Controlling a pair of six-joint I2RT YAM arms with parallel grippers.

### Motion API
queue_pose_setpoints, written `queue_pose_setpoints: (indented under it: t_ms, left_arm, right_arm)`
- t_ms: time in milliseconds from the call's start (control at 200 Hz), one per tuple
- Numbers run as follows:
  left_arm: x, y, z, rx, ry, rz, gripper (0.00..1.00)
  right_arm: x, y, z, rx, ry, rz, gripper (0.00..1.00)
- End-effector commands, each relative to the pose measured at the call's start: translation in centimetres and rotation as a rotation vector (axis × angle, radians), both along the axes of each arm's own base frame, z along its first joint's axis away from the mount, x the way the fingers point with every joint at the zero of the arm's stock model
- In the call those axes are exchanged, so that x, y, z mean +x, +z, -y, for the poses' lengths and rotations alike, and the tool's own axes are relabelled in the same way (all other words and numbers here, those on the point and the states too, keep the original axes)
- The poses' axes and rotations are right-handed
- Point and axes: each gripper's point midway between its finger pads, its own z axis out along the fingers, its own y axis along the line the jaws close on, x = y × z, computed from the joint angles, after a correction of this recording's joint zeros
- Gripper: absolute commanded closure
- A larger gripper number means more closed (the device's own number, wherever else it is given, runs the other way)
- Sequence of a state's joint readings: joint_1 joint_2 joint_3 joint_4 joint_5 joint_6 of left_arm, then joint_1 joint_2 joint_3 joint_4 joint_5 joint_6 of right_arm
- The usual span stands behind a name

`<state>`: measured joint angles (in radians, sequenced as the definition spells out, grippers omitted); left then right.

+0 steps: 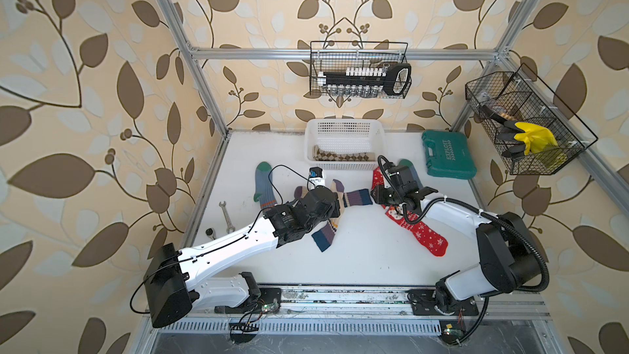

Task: Place the socks together as a pair
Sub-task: Flatten out the sock at the center of the board.

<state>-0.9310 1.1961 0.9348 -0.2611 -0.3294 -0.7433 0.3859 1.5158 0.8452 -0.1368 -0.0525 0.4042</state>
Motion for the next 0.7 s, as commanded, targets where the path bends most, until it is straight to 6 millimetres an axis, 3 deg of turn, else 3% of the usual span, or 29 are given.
queue_pose_setpoints:
  t_ms: [0,230,430,550,695]
  left_arm:
    - [-0.5,3.6,2.4,-0.102,-0.057,0.041,1.0]
    - [-2.6,6.0,6.1,-0.105,-0.139,0.089,1.0]
    - [-0.9,6.0,6.3,-0.081,-0.047,0.115,1.0]
    - [0.6,3.5,4.3,-0.011,0.07,0.107,1.0]
    - [2.4,-2.8,-0.3,0.027,0.221,0.01,1.0]
  right_arm:
    - [-0.2,0.4,-0.1,0.022,-0.002,0.009,0.57]
    - [-0.3,0.5,0.0,0.025,-0.005,0.014,0.57]
    - [-0.4,0.5,0.0,0.031,-0.001,0.014,0.57]
    - [-0.4,0.5,-0.1,0.035,0.0,0.013,0.57]
    - [-0.5,0.4,-0.6,0.047,0.018,-0.002,0.57]
